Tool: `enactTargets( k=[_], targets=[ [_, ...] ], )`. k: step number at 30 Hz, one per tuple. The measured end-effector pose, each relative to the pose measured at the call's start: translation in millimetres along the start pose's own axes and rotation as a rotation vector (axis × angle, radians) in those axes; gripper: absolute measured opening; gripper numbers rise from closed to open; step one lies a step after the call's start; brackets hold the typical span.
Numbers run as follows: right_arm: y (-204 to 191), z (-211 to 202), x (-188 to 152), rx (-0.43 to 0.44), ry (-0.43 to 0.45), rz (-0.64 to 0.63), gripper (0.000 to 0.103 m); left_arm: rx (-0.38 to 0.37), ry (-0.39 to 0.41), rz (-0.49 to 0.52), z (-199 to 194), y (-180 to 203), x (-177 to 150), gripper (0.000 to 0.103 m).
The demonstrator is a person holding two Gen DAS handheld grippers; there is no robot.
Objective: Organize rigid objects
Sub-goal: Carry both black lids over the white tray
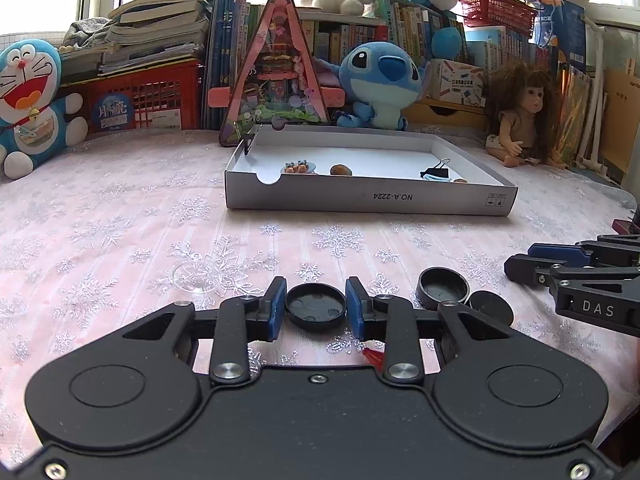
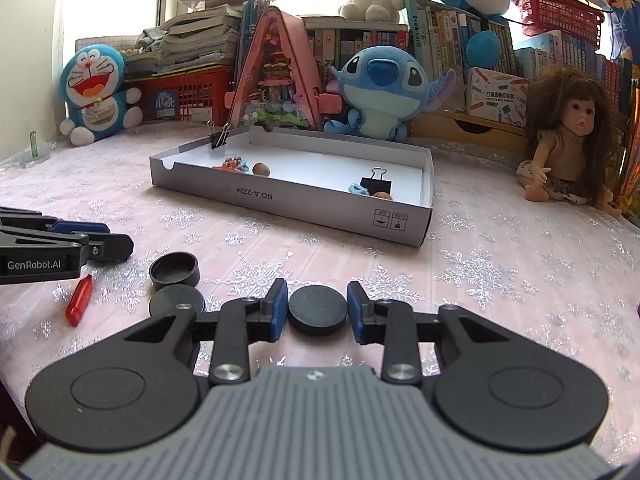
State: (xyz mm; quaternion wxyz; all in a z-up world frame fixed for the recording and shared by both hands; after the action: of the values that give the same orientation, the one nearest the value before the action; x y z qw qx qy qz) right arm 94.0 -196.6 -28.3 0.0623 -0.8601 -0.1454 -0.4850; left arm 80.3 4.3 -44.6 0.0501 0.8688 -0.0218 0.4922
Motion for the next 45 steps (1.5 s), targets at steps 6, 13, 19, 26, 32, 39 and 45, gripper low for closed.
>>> enactTargets(
  k=[6,13,19,26,32,39,45],
  targets=[
    [7,0,6,0.002,-0.008,0.034,0.037,-0.013,-0.001,-0.009,-1,-3,9,0.030],
    [14,1,21,-0.019,0.003,0.060,0.037,-0.028,0.017,-0.012,-4,-6,28,0.030],
    [26,6,45,-0.038,0.013,0.084,0.037,-0.054,0.014,-0.016,2,-11,54,0.030],
    [43,20,69,-0.019,0.006,0.169,0.037,-0.071,0.003,-0.057,15,-21,85,0.030],
    [61,33,84,-0.019,-0.001,0.247,0.037,-0.070,0.007,-0.064,30,-26,110,0.030],
    [76,53,98,0.001,-0.029,0.329,0.037,-0.081,-0.029,-0.079,59,-29,135,0.030],
    [92,75,111,0.026,-0.064,0.420,0.037,-0.108,-0.095,-0.094,95,-28,149,0.030]
  ],
)
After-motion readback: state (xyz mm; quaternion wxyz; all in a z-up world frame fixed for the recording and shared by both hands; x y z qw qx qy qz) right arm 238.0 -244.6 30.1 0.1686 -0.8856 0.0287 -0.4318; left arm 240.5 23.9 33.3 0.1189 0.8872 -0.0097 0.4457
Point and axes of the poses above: each gripper's, at about its wrist camera, not at the fingertips, and z roughly the way its jaws point, y to its right, x to its top, the point moved 6 cm from there along z, roughly the way its jaws point, and after that the axes turned 1 degree about -z, right-handed, at the moved point
